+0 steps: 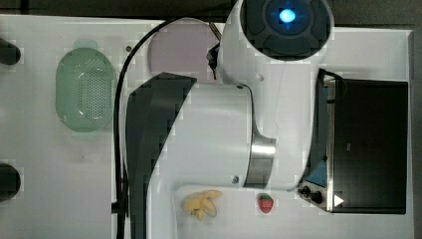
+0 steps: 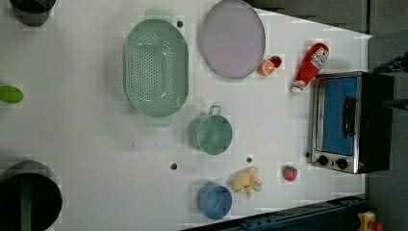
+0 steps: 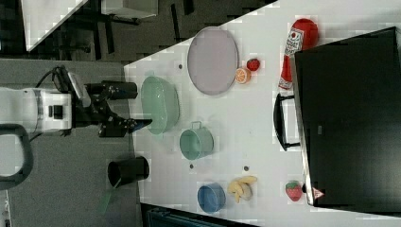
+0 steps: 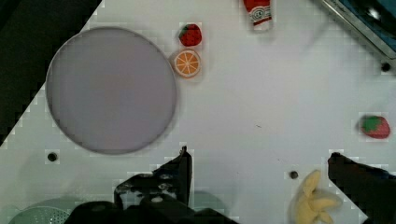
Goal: Pick Ketchup from oven and place it on table.
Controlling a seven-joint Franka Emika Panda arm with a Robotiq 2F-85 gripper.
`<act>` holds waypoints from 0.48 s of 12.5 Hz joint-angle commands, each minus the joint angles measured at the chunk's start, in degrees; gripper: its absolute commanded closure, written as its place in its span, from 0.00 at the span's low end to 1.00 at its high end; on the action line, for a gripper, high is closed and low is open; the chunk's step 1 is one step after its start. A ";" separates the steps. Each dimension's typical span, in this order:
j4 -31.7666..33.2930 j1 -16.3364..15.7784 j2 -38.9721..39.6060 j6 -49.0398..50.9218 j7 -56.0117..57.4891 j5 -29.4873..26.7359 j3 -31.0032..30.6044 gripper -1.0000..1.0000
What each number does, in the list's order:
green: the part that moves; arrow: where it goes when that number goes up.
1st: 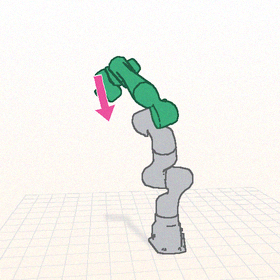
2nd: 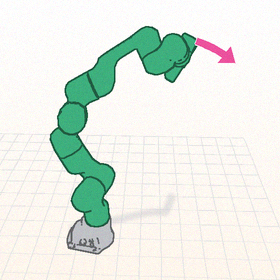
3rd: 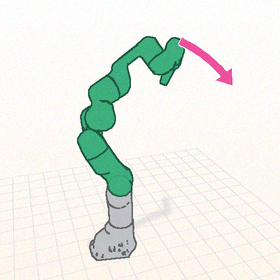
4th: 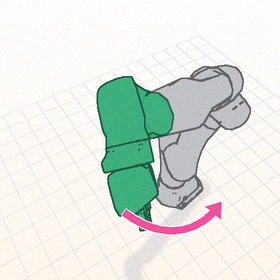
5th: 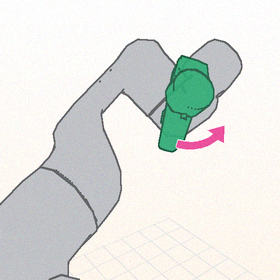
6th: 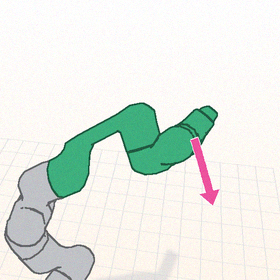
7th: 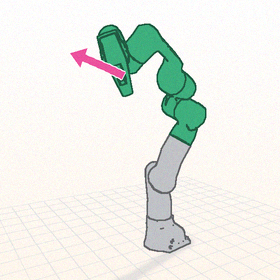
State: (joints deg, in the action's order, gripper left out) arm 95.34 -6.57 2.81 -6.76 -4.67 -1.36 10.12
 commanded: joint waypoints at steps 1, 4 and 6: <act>-3.62 -0.93 -1.48 5.29 -2.25 1.32 0.31 0.00; -4.90 -0.93 -1.53 8.23 -2.91 2.36 0.31 0.00; -4.86 -0.92 -1.43 8.17 -2.91 2.36 0.40 0.00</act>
State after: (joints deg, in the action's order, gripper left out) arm 91.82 -6.75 2.67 0.69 -6.03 0.28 10.99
